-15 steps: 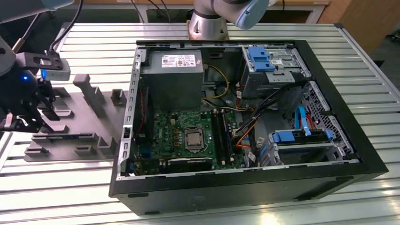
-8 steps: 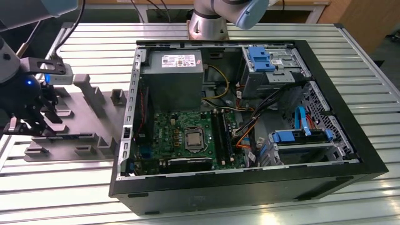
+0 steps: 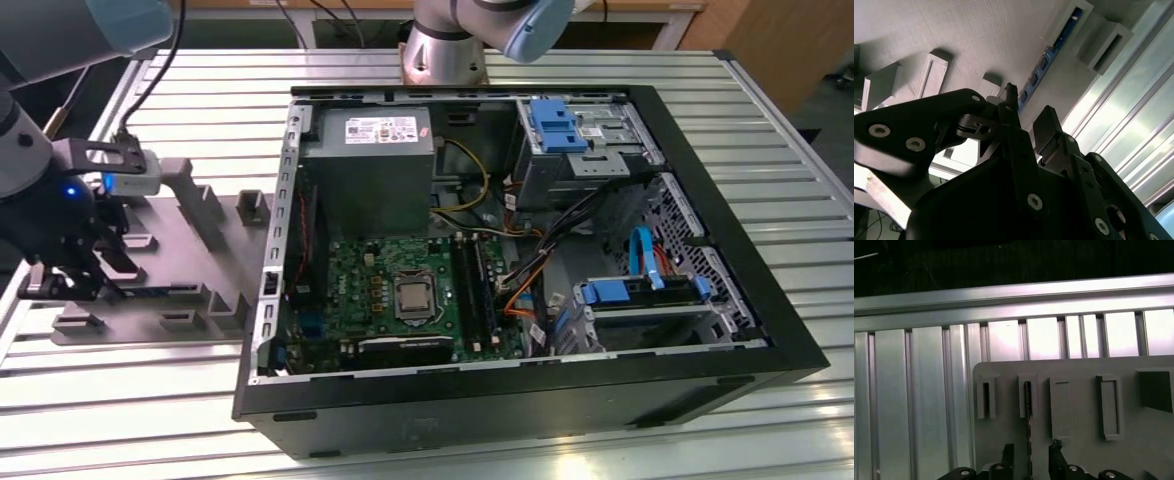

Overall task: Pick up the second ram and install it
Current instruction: 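Pick up the second ram and move it above second insertion slot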

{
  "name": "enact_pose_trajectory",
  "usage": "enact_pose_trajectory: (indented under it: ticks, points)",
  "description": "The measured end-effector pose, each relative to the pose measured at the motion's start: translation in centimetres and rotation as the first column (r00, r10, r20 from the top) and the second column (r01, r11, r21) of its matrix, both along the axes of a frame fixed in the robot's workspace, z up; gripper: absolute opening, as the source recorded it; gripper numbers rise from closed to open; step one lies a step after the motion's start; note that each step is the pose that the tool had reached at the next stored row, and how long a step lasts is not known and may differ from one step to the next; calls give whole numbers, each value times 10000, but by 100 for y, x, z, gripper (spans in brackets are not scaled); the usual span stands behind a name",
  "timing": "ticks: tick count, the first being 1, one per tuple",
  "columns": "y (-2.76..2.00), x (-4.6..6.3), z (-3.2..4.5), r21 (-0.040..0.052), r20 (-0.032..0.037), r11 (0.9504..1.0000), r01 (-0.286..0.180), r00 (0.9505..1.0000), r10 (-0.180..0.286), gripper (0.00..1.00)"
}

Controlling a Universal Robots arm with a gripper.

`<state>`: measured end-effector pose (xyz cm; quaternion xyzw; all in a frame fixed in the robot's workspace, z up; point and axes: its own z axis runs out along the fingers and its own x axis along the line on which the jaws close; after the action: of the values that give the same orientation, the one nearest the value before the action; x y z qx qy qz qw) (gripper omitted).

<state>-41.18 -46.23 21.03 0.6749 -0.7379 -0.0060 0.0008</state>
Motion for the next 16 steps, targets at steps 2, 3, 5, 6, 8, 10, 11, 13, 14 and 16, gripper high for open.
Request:
enact_pose_trajectory:
  ticks: [2,3,5,6,8,10,11,13,14,16]
  points:
    - [-3,0,-28,2,0,10000,1,10000,-1,40]
    - [-4,0,-40,3,1,10000,1,10000,-1,40]
    - [-5,0,-58,4,1,10000,0,10000,0,40]
    - [-5,0,-62,4,1,10000,0,10000,0,40]
    - [-5,0,-62,4,0,10000,0,10000,0,40]
    - [-5,0,-63,4,2,10000,0,10000,0,40]
    - [-5,0,-63,5,2,10000,0,10000,0,39]
    - [-5,0,-64,5,3,10000,0,10000,0,32]
    - [-5,0,-65,5,3,10000,0,10000,0,32]
    - [-5,0,-76,7,5,10000,0,10000,0,32]
